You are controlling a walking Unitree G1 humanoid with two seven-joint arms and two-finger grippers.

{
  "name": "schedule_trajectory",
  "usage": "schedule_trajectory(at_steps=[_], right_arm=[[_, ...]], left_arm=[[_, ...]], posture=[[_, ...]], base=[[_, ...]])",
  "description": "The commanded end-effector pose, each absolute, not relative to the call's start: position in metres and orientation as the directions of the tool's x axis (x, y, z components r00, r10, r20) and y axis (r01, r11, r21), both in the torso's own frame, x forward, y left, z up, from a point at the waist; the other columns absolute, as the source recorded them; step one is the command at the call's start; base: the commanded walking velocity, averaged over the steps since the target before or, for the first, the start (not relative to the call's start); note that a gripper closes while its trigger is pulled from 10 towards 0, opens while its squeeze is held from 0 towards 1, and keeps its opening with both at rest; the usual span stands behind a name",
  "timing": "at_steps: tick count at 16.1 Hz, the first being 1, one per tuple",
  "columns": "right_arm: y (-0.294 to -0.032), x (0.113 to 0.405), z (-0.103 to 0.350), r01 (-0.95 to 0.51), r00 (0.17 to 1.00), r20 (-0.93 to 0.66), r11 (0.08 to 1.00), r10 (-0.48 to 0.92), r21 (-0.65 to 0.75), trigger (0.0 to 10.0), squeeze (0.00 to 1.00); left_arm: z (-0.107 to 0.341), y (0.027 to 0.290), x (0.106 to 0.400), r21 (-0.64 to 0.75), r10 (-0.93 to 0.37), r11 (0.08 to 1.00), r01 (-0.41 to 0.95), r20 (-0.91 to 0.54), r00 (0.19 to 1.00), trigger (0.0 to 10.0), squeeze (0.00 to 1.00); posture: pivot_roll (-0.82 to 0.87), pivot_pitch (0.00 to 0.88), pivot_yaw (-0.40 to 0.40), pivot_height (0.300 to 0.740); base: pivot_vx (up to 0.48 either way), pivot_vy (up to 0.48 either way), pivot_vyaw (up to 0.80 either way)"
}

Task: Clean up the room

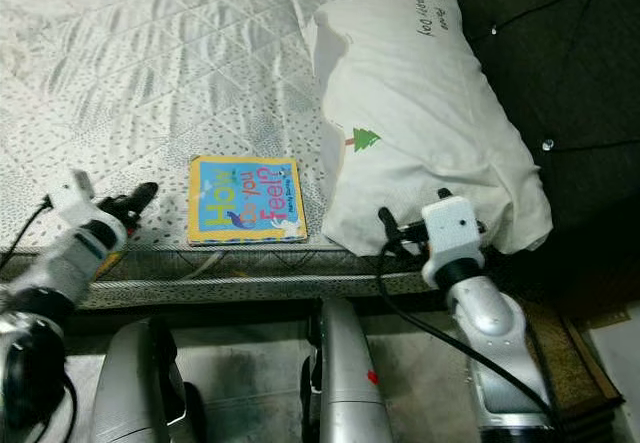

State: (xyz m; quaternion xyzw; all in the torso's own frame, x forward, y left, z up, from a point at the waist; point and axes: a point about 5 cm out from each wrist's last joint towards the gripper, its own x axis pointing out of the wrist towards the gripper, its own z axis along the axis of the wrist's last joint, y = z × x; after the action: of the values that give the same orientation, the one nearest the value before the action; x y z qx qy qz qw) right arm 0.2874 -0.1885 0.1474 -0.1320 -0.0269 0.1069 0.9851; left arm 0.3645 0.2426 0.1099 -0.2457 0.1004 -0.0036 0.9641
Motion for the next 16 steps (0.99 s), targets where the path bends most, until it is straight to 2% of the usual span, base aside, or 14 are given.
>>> schedule_trajectory(at_steps=[1,3,4,9,10,12,14,16], right_arm=[[-0.189,0.287,0.143,-0.200,0.977,0.013,0.945,0.211,-0.259,10.0,0.00],[-0.178,0.289,0.142,-0.221,0.972,0.022,0.943,0.233,-0.248,10.0,0.00],[-0.178,0.290,0.142,-0.219,0.972,0.024,0.944,0.232,-0.245,10.0,0.00],[-0.177,0.293,0.140,-0.194,0.977,0.037,0.954,0.208,-0.227,10.0,0.00],[-0.174,0.293,0.139,-0.198,0.977,0.037,0.955,0.211,-0.219,10.0,0.00],[-0.171,0.293,0.137,-0.203,0.976,0.039,0.956,0.216,-0.212,10.0,0.00],[-0.164,0.296,0.139,-0.214,0.972,0.051,0.956,0.228,-0.200,10.0,0.00],[-0.160,0.296,0.140,-0.251,0.963,0.046,0.948,0.264,-0.196,10.0,0.00]], left_arm=[[0.105,0.234,0.362,-0.462,-0.080,0.887,-0.017,-0.189,0.979,10.0,1.00],[0.118,0.201,0.362,-0.444,-0.131,0.891,0.090,-0.063,0.989,10.0,1.00],[0.124,0.194,0.360,-0.434,-0.129,0.895,0.104,-0.027,0.991,10.0,1.00],[0.134,0.149,0.331,-0.377,-0.180,0.908,0.181,0.037,0.983,10.0,1.00],[0.136,0.137,0.324,-0.355,-0.204,0.913,0.203,0.035,0.978,10.0,1.00],[0.133,0.132,0.320,-0.349,-0.218,0.915,0.203,-0.003,0.976,10.0,1.00],[0.122,0.118,0.321,-0.385,-0.309,0.887,0.254,-0.088,0.947,10.0,1.00],[0.111,0.106,0.319,-0.364,-0.373,0.883,0.296,-0.165,0.913,10.0,1.00]], posture=[[-0.10,0.227,-0.141,0.532],[-0.08,0.227,-0.130,0.532],[-0.07,0.228,-0.124,0.532],[-0.05,0.231,-0.097,0.532],[-0.05,0.231,-0.095,0.532],[-0.03,0.231,-0.095,0.532],[-0.03,0.233,-0.092,0.532],[-0.04,0.236,-0.086,0.532]], base=[[0.000,0.000,0.00],[0.000,0.000,0.00],[0.000,0.000,0.00],[0.000,0.000,0.00],[0.000,0.000,0.00],[0.000,0.000,0.00],[0.000,0.000,0.00],[0.000,0.000,0.00]])
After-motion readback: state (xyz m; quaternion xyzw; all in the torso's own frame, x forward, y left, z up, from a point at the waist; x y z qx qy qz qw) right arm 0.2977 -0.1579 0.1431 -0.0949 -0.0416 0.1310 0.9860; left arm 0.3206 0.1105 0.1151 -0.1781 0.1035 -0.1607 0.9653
